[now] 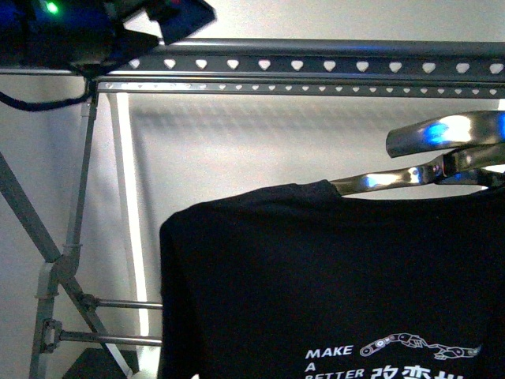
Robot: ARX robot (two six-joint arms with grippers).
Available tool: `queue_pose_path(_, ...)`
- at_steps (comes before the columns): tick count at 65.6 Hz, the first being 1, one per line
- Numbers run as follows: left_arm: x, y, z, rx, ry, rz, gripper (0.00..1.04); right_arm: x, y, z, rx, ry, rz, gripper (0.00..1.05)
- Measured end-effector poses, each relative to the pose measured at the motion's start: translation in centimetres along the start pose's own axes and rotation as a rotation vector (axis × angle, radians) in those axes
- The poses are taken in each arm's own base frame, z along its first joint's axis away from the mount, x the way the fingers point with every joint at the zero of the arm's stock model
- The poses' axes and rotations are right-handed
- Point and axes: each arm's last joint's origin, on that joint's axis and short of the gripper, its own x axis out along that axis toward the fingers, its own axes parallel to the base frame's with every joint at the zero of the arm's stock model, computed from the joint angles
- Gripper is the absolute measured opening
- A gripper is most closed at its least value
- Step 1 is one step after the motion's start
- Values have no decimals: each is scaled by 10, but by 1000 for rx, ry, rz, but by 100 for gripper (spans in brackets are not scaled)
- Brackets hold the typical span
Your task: Hang clothes on hanger
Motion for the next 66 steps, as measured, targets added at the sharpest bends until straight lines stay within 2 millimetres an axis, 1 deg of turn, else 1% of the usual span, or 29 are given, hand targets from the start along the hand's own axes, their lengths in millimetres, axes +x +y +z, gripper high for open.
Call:
queue_pose_path(2, -2, 5, 4, -14, -9, 69, 98, -1, 0, -1, 11, 4, -2, 9)
queue_pose_path(12, -17, 21, 14, -6, -91, 211, 98, -7, 1, -5, 87, 35, 3, 9)
queue_pose_path(15, -21, 21, 18, 21, -73, 284, 94, -8, 2, -7, 120, 53, 10, 9)
queue_pose_path(16, -27, 24, 20, 29, -40, 341, 91, -8, 3, -7, 131, 58, 13, 9)
queue_pose_path(20, -43, 23, 20, 70, 46, 430, 84, -10, 3, -8, 193, 82, 29, 9)
queue_pose_path(21, -52, 21, 18, 97, 88, 449, 80, -11, 3, -8, 200, 85, 31, 9)
queue_pose_path(24, -65, 18, 14, 125, 121, 466, 75, -11, 2, -9, 243, 103, 38, 9)
queue_pose_path(25, -74, 15, 11, 141, 130, 472, 71, -12, 1, -9, 272, 115, 42, 9)
queue_pose_path(29, -91, 10, 4, 169, 136, 474, 62, -16, -3, -10, 345, 140, 49, 9)
queue_pose_path(30, -97, 8, 0, 182, 137, 472, 59, -17, -5, -10, 374, 148, 46, 9)
queue_pose_path(35, -114, 4, -14, 198, 148, 472, 48, -22, -14, -8, 448, 161, 28, 9)
queue_pose_path(38, -130, 1, -31, 205, 171, 473, 37, -28, -25, -3, 527, 177, 2, 9)
queue_pose_path(39, -137, 0, -39, 205, 185, 475, 32, -29, -28, -2, 559, 183, -9, 9)
queue_pose_path(42, -151, -3, -53, 205, 202, 476, 21, -31, -34, 2, 641, 188, -24, 9)
queue_pose_path(47, -170, -9, -66, 209, 207, 476, 5, -35, -39, 7, 771, 194, -20, 9)
queue_pose_path(48, -172, -9, -66, 210, 205, 476, 3, -36, -39, 8, 792, 195, -22, 9)
queue_pose_path(57, -192, -16, -78, 214, 200, 475, 4, -39, -49, 11, 932, 191, -52, 9)
queue_pose_path(66, -213, -23, -91, 212, 209, 476, 4, -40, -62, 7, 1114, 181, -95, 9)
